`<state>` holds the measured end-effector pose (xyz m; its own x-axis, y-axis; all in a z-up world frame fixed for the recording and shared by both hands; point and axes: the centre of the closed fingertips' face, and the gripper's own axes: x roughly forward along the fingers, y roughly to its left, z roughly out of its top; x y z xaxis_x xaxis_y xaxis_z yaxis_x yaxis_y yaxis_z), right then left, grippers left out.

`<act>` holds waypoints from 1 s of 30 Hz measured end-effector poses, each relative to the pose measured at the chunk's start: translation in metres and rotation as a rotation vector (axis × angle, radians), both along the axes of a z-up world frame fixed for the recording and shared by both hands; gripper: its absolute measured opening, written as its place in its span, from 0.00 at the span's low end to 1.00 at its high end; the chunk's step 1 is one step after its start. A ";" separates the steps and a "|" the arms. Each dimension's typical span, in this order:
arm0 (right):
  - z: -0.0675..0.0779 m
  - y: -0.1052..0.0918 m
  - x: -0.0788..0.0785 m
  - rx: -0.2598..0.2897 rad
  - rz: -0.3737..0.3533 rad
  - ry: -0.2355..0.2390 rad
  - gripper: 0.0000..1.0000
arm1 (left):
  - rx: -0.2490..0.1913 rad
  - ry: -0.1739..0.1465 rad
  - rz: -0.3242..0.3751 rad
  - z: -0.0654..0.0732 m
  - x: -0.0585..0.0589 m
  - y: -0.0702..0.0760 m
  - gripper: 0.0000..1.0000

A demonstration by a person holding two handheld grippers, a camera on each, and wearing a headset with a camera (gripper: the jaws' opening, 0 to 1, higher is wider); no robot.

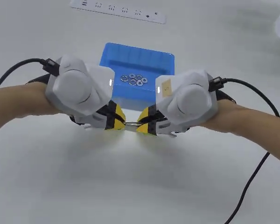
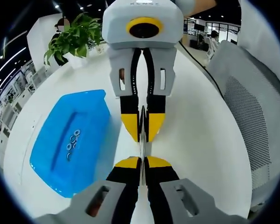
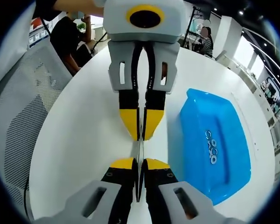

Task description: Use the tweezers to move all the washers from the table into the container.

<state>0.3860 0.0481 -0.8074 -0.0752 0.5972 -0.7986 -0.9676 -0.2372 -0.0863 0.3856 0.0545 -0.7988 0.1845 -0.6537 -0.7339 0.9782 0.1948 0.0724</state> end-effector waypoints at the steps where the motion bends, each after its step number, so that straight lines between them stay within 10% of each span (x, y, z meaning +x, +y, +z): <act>1: 0.000 0.000 0.000 -0.003 -0.004 0.005 0.09 | -0.002 0.004 0.003 0.000 0.000 0.000 0.08; 22: 0.000 -0.003 -0.004 -0.037 -0.048 0.062 0.13 | -0.007 0.045 0.052 -0.004 0.004 0.000 0.10; 25: 0.000 -0.005 0.003 -0.023 -0.057 -0.003 0.16 | -0.001 0.031 0.054 -0.003 0.004 0.002 0.18; 30: 0.019 -0.008 0.009 0.087 -0.174 0.031 0.19 | -0.013 0.007 0.099 0.002 0.004 0.015 0.21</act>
